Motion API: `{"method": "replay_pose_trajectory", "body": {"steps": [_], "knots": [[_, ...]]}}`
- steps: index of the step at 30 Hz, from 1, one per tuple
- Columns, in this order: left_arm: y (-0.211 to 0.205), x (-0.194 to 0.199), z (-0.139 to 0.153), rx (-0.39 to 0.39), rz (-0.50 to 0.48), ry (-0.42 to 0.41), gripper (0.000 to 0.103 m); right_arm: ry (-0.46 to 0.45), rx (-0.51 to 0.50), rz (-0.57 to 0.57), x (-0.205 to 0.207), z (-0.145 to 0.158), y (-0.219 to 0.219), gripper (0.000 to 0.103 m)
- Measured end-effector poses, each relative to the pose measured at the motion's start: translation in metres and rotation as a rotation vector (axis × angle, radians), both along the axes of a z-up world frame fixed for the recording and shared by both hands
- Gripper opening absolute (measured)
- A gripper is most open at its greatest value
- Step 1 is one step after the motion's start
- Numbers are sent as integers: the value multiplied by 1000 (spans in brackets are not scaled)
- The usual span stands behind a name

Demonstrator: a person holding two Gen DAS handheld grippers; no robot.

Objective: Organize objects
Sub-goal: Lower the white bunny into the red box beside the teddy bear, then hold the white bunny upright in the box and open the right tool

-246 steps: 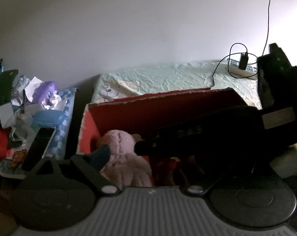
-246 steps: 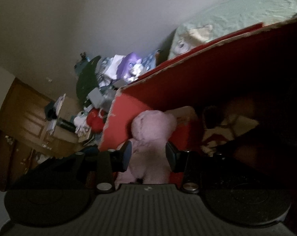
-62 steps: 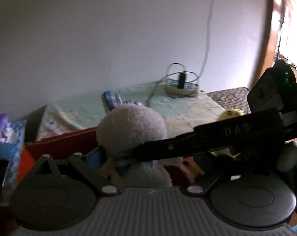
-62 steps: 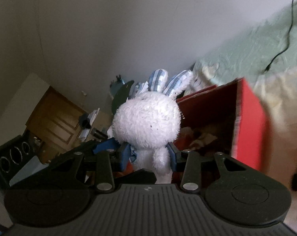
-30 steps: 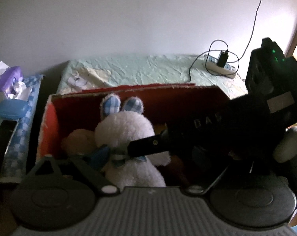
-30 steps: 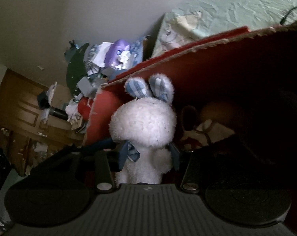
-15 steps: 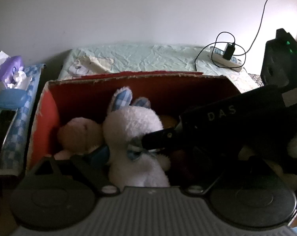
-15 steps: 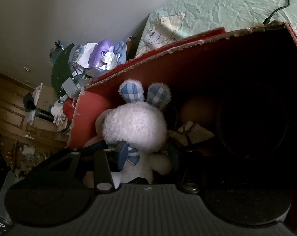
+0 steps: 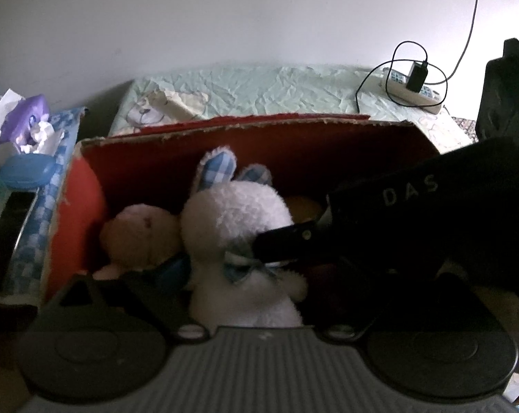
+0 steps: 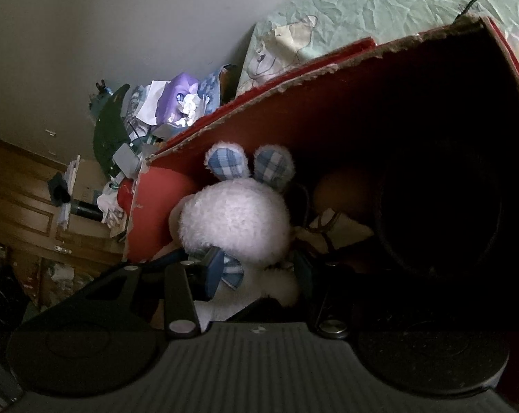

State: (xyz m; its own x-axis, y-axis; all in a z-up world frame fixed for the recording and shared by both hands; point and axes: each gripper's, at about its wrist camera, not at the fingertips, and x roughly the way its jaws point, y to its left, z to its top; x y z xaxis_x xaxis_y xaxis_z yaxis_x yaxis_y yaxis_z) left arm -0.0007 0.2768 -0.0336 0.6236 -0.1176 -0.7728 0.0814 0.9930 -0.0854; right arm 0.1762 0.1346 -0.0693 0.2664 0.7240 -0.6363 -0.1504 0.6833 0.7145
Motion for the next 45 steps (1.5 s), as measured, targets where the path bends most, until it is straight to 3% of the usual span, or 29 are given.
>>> {"method": "replay_pose_trajectory", "body": {"steps": [13, 45], "knots": [[-10, 7, -4, 70, 8, 23, 99, 8, -1, -11, 0, 0, -1, 50], [-13, 8, -8, 108, 14, 17, 99, 17, 3, -23, 0, 0, -2, 50]]}}
